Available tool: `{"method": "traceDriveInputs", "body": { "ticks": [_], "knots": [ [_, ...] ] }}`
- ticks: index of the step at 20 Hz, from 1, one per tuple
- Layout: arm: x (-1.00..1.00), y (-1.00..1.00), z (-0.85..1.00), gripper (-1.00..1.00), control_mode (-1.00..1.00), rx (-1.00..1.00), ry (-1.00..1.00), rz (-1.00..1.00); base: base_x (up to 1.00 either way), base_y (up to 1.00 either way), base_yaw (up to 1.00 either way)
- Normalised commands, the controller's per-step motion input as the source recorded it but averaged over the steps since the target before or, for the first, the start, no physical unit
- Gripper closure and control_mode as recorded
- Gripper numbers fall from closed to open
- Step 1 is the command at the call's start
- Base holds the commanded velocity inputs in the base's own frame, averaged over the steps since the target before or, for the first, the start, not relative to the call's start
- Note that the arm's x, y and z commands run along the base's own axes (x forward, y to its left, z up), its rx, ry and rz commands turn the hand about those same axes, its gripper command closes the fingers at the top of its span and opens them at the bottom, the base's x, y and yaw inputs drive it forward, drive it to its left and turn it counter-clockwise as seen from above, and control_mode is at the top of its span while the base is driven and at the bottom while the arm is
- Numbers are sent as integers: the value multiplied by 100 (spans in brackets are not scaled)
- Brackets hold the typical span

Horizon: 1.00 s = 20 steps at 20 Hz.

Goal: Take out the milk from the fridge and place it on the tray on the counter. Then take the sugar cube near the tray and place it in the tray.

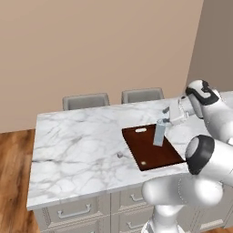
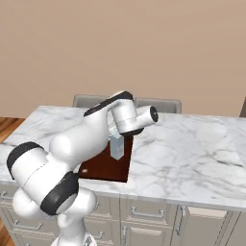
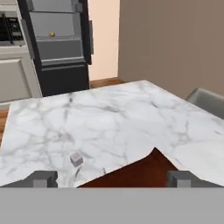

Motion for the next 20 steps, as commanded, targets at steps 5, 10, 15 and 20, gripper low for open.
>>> {"method": "traceDriveInputs", "body": {
  "ticks": [5,10,15,20],
  "knots": [
    [-51,100,24,-100,-100,-24,0,-10,0,0,0],
    [-43,99,2,-100,-100,-32,6,-11,0,0,0],
    [-29,82,0,-100,-100,-27,21,-16,0,0,0],
    [-8,36,-3,-100,-100,0,37,-11,0,0,0]
  ]
}}
